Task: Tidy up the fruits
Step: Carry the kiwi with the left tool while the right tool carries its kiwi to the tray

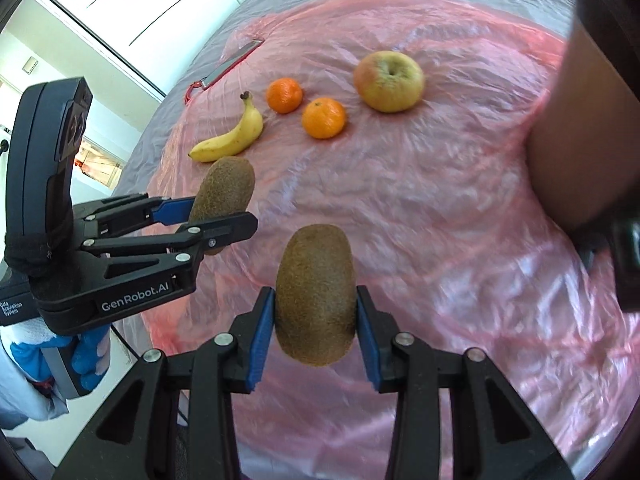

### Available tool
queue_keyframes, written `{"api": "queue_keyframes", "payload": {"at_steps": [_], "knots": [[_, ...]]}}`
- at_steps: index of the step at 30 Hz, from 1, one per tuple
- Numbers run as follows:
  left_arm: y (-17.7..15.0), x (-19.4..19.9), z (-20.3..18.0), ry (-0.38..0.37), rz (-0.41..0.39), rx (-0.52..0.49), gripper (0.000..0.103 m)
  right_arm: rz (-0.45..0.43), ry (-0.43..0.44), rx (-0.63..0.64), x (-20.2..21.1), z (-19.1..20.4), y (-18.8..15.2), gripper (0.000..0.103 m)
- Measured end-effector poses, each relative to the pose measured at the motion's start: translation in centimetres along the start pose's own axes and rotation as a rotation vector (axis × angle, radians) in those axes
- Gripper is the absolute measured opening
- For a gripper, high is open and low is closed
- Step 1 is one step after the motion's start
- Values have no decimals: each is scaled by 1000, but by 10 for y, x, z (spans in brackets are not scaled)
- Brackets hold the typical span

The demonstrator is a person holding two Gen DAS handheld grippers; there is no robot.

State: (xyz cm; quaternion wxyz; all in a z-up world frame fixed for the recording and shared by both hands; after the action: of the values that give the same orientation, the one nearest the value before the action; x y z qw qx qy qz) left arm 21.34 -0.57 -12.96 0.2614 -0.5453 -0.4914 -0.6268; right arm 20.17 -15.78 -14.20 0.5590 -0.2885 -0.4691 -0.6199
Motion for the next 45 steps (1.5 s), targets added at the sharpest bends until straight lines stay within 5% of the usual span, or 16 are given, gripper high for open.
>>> {"api": "queue_keyframes", "payload": {"at_steps": [19, 27, 36, 45], "knots": [[11, -7, -230, -220, 95, -430, 34, -101, -120, -349, 119, -165, -86, 24], [44, -10, -325, -311, 62, -543, 34, -205, -186, -459, 174, -243, -95, 24], [137, -27, -394, -278, -35, -465, 34, -344, -268, -421, 225, -328, -39, 24], [217, -68, -390, -152, -93, -227, 34, -392, -318, -299, 227, -392, 61, 24]]}}
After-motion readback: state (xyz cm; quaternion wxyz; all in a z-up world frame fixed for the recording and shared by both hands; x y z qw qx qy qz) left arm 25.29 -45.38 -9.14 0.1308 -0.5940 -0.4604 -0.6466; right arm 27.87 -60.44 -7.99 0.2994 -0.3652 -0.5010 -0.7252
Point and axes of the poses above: each gripper's, at about its wrist camera, not at the fingertips, and x roughly against the way its jaws point, z to its left, y to its top, the point moved 3 cm from there along -x, roughly the way its jaws point, and after that the axes turned 6 degrees about -x, right-handed, at the moved point
